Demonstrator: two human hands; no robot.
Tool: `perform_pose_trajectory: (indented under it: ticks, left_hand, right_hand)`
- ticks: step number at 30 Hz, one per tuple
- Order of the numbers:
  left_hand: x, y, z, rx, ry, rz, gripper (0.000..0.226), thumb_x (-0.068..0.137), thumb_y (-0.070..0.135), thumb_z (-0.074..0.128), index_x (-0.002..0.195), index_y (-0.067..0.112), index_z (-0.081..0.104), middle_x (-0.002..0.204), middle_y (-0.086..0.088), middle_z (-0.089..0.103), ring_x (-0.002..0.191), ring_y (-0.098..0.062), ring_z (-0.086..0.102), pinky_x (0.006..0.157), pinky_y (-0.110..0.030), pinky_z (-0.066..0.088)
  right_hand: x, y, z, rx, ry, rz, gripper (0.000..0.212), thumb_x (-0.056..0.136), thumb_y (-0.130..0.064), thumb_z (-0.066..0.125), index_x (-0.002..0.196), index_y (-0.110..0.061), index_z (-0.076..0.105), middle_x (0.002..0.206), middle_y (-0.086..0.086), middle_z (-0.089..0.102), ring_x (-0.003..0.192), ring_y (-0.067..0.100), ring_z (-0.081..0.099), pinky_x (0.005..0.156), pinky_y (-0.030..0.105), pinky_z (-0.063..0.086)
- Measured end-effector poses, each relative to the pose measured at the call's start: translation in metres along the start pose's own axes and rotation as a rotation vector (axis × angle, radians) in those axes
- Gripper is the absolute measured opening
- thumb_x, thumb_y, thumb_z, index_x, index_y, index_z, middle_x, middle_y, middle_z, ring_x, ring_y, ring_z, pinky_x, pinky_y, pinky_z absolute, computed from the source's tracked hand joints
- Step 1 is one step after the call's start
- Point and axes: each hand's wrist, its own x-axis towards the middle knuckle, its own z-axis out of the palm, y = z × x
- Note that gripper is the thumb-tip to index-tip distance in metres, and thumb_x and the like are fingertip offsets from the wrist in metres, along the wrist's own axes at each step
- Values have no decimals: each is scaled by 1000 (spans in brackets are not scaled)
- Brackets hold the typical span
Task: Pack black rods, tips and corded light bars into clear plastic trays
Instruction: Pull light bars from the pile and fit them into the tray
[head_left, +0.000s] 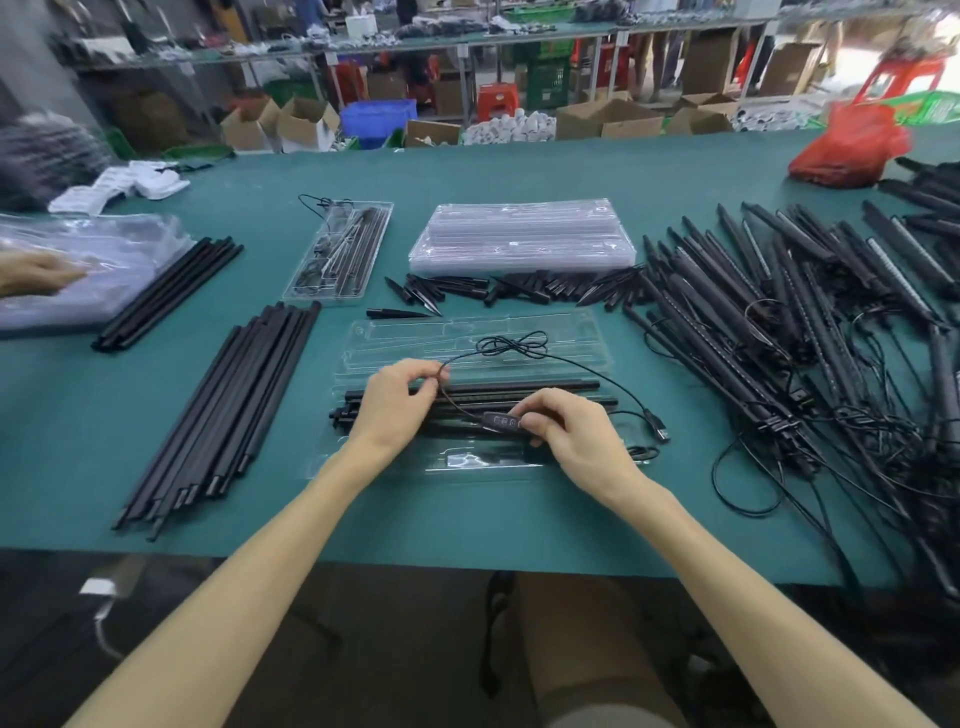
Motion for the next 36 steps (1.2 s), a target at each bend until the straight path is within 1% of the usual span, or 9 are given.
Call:
perform_pose_trajectory:
  ticks: [4,6,9,12,17,22,25,28,36]
  left_hand:
    - [-12,-1,-16,48,76,8,19,96,8,59,101,25,67,108,9,66,100,3,58,97,-19,45]
    - [-20,2,-19,83,64,92,16,96,9,61,100,24,67,106,9,64,100,2,56,93,-15,43]
    - [-29,7,-17,140,-16,228,12,95,13,65,102,20,71,106,9,64,108,-9,55,100,-24,39]
    - [-35,10,-12,167,-111,292,14,94,17,69,107,17,73,115,7,65,115,-13,54,105,-29,37]
    - [-40,6,-11,166,-181,274,25,94,18,70,118,14,71,130,4,61,126,-11,49,112,-24,31]
    - [-44,3,-9,148,-163,286,26,94,12,68,120,13,71,133,3,62,129,-10,49,111,-14,26]
    - [-43,1,-10,86,-181,247,24,96,17,67,120,15,71,132,6,63,133,-8,46,113,-19,27]
    - [-42,-1,-10,74,-217,232,31,91,26,73,122,17,70,133,8,62,136,-7,42,115,-23,27]
    - [-39,-4,-10,69,-233,214,36,89,24,76,123,15,69,134,5,62,136,-14,43,117,-34,28]
  right_hand:
    - [-3,-6,3,-31,-23,-40,15,95,-5,63,96,-16,73,88,-6,67,75,-2,61,70,7,43]
    - [-4,-11,7,-46,-25,-59,14,94,-6,64,96,-17,73,87,-8,66,75,-2,59,71,8,43]
    - [-2,-17,15,-120,-59,-102,9,93,-10,67,97,-15,74,88,-7,65,82,5,59,78,19,45]
    - [0,-20,23,-167,-99,-98,8,91,-13,70,97,-11,75,92,-1,64,91,15,59,86,30,46]
    - [-1,-20,30,-181,-45,-47,9,92,-17,70,97,-13,77,95,2,58,94,18,55,88,34,43]
    - [-1,-24,36,-308,-45,-46,9,91,-22,71,96,-17,77,91,-3,61,96,19,47,91,39,39]
    - [2,-28,36,-325,-63,-1,5,90,-21,71,93,-20,75,89,-6,60,100,19,50,93,40,40]
    - [7,-35,35,-366,-84,57,2,89,-21,72,90,-22,74,92,-5,66,102,20,57,91,36,43]
    - [15,-47,37,-456,-150,195,5,90,-23,70,93,-20,72,103,5,71,104,25,61,84,33,45]
